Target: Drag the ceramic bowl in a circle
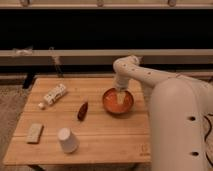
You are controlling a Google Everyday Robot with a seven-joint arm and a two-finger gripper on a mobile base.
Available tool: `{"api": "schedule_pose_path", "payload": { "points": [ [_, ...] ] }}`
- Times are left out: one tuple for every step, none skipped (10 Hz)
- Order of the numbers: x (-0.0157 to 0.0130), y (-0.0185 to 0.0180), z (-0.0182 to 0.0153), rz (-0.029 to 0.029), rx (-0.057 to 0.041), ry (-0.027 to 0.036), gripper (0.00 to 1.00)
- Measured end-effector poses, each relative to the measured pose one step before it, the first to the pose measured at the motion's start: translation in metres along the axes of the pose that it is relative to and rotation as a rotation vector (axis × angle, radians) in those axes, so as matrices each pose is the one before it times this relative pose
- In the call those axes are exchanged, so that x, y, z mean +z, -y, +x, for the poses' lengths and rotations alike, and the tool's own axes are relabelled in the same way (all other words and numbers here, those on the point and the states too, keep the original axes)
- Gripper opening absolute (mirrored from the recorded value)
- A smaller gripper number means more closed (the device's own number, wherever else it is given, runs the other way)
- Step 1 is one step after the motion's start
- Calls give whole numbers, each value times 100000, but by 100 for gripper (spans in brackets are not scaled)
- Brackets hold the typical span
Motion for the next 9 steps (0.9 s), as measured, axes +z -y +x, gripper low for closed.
{"api": "schedule_pose_path", "payload": {
  "points": [
    [-17,797,659,-30,339,-1230,80],
    [-12,1348,922,179,430,-882,80],
    [210,1379,1003,-183,586,-590,80],
    [290,1114,709,80,414,-463,80],
    [985,1263,668,-668,661,-261,80],
    [1163,448,269,-1120,612,-242,79],
    [717,98,168,-993,710,124,76],
    [667,-142,186,-1281,696,226,66],
    [425,-243,-128,-1146,176,392,54]
  ]
}}
